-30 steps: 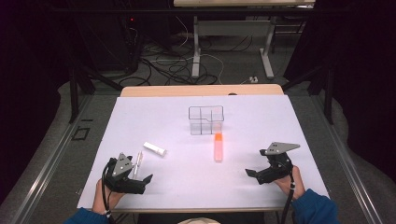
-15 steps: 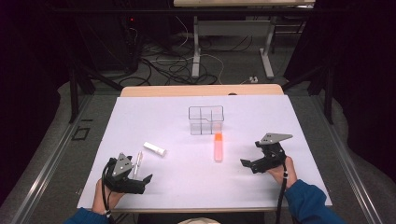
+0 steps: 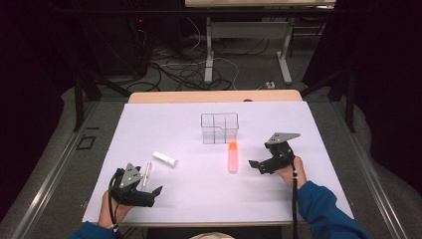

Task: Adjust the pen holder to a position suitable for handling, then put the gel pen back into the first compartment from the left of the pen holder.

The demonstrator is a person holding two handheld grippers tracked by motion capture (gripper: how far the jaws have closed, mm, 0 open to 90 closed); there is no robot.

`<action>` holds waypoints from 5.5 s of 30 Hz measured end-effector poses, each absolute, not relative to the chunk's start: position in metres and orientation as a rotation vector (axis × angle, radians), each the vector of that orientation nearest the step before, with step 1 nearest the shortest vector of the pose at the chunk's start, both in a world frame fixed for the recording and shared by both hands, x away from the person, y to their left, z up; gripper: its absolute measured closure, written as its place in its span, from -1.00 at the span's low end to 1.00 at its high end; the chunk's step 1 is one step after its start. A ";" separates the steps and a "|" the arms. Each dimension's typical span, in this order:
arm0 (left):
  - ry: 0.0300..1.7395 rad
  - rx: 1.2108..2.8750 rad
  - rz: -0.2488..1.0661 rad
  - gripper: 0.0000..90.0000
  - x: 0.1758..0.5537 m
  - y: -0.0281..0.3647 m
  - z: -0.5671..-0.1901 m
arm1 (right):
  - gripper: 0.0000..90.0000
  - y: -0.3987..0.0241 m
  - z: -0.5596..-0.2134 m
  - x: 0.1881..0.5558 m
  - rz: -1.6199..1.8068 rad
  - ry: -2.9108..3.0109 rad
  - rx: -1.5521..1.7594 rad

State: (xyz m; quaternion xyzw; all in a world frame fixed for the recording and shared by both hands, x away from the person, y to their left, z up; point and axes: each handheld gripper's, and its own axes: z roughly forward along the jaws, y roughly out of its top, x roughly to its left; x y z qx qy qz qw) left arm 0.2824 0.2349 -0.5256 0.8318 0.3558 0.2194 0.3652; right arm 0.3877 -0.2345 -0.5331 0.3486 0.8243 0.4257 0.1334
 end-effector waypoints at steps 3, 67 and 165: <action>0.917 2.141 0.567 -1.00 0.283 0.235 -0.526 | -0.75 -0.233 -0.533 0.396 1.225 2.378 1.003; 0.907 2.151 0.557 -1.00 0.283 0.235 -0.526 | 1.00 -0.184 -0.546 0.469 1.215 2.263 1.216; 0.946 2.142 0.563 -1.00 0.284 0.236 -0.523 | -1.00 -0.240 -0.530 0.321 1.167 2.506 1.042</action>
